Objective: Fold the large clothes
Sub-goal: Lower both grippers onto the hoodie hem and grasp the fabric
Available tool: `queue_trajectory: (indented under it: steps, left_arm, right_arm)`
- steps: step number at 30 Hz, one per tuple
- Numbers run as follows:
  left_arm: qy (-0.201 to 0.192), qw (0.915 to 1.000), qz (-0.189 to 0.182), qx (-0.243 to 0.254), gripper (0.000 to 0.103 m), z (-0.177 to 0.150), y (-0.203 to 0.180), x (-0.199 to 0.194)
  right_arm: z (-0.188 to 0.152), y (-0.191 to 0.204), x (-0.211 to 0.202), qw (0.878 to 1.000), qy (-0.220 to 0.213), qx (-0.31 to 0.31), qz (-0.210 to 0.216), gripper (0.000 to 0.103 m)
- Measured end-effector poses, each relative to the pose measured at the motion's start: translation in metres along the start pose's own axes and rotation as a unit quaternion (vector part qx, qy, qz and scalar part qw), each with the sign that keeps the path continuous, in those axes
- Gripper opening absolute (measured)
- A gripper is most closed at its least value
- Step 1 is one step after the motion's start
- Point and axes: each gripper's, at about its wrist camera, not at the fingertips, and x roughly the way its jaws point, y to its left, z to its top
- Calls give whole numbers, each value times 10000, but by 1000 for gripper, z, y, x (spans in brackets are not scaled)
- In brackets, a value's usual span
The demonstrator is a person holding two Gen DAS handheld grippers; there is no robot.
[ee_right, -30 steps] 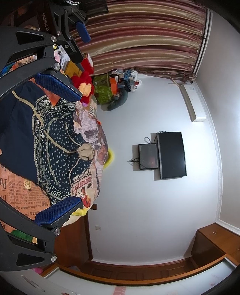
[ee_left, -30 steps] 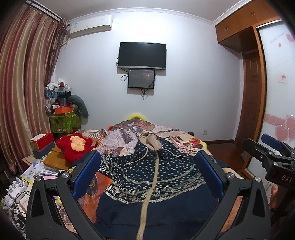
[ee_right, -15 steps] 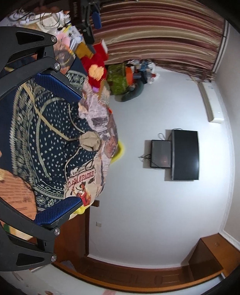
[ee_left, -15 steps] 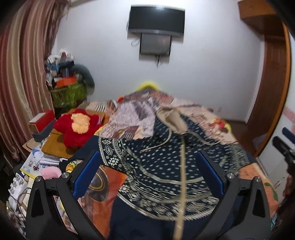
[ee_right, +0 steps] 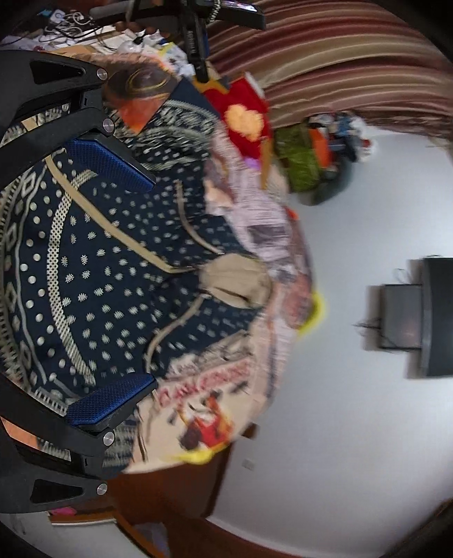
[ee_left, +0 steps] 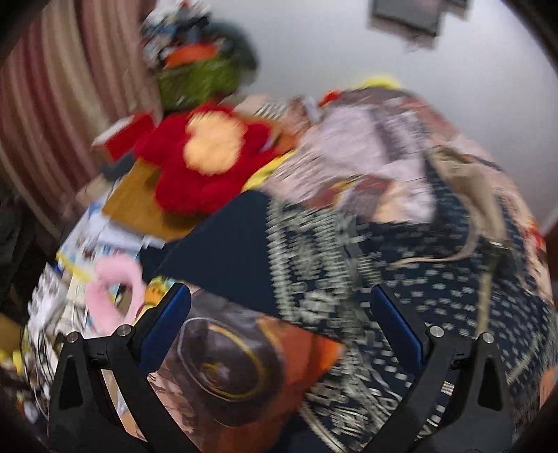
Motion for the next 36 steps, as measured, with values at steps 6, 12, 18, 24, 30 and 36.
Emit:
queue_trajectory:
  steps: [6,12,18,24,30,36]
  left_arm:
    - [509,9973,-44,-529,102,-2,41,45]
    - [1063,9846,-619,-1241,88,-2,63,76]
    - [915,9818,-627,-1539,66,7,72,84]
    - [891,9802,-563,-1676,10,22,86,89]
    - [618,9839,-861,-1435,3,35,69,66]
    - [169,9887,-1325,-687,2,58,8,17]
  right_arm:
    - [-1,0,85,9962,859,30,168,103]
    - [0,8,133,9916,1232,-90,393,102]
    - [5,28,169,9844,1560,-214,791,97]
    - [7,46,189,9778,1781,-250,1074,90]
    - [5,54,190,9755,1847,-425,1120,89]
    - [8,42,179,9757,1877,-274,1098,89]
